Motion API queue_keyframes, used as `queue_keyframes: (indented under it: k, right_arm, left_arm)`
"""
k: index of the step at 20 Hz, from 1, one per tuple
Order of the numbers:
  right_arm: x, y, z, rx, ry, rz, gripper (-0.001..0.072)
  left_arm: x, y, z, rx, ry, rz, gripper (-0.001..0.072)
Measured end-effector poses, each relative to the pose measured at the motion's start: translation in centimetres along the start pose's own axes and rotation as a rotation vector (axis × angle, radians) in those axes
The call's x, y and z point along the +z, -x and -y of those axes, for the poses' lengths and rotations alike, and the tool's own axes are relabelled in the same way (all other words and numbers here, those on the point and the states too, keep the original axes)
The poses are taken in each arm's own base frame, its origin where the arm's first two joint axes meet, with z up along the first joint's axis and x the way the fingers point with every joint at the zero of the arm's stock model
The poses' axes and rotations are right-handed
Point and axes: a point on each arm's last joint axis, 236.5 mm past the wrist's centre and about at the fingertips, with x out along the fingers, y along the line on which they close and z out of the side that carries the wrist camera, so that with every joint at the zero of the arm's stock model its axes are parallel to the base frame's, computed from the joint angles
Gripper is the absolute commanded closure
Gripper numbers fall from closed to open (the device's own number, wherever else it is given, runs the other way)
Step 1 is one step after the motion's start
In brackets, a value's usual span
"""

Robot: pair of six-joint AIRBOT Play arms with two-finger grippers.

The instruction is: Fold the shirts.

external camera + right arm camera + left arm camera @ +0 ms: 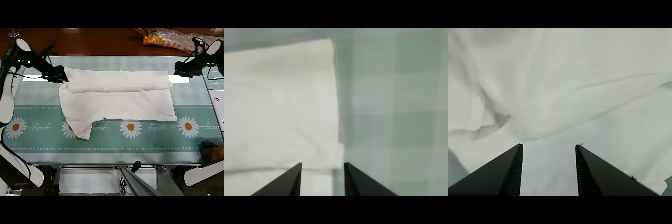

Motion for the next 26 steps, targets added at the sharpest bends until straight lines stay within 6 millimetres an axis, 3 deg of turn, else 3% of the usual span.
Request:
queue_keyframes:
  k: [2, 3, 5, 6, 11, 20, 26]
  right_arm:
    - [-2.3, 1.3, 2.6, -0.089, 0.046, -0.093, 0.0255]
    - [-3.4, 2.0, 4.0, -0.119, 0.055, -0.139, 0.0251]
    - [-5.5, 3.1, 5.9, -0.119, 0.02, -0.214, 0.0229]
    - [-6.4, 3.4, 6.1, -0.084, -0.01, -0.237, 0.0229]
    - [-9.5, 3.9, 5.5, 0.102, -0.119, -0.279, 0.023]
    - [-9.6, 4.2, 4.4, 0.182, -0.139, -0.187, 0.024]
    - [-9.6, 4.2, 4.2, 0.193, -0.137, -0.18, 0.024]
  left_arm:
    - [-1.3, 1.8, -0.7, -0.009, 0.038, -0.027, 0.0298]
    - [-2.0, 2.7, -0.9, -0.012, 0.053, -0.035, 0.0273]
    - [-3.6, 3.8, -1.2, -0.02, 0.085, -0.058, 0.0135]
    - [-4.5, 4.0, -1.2, -0.026, 0.1, -0.067, 0.0086]
    - [-10.4, 2.1, -1.5, -0.043, 0.192, -0.1, 0.0088]
    - [-17.8, -3.1, 0.7, -0.196, 0.277, -0.054, 0.0129]
    - [-19.6, -4.9, 1.1, -0.216, 0.299, -0.065, 0.013]
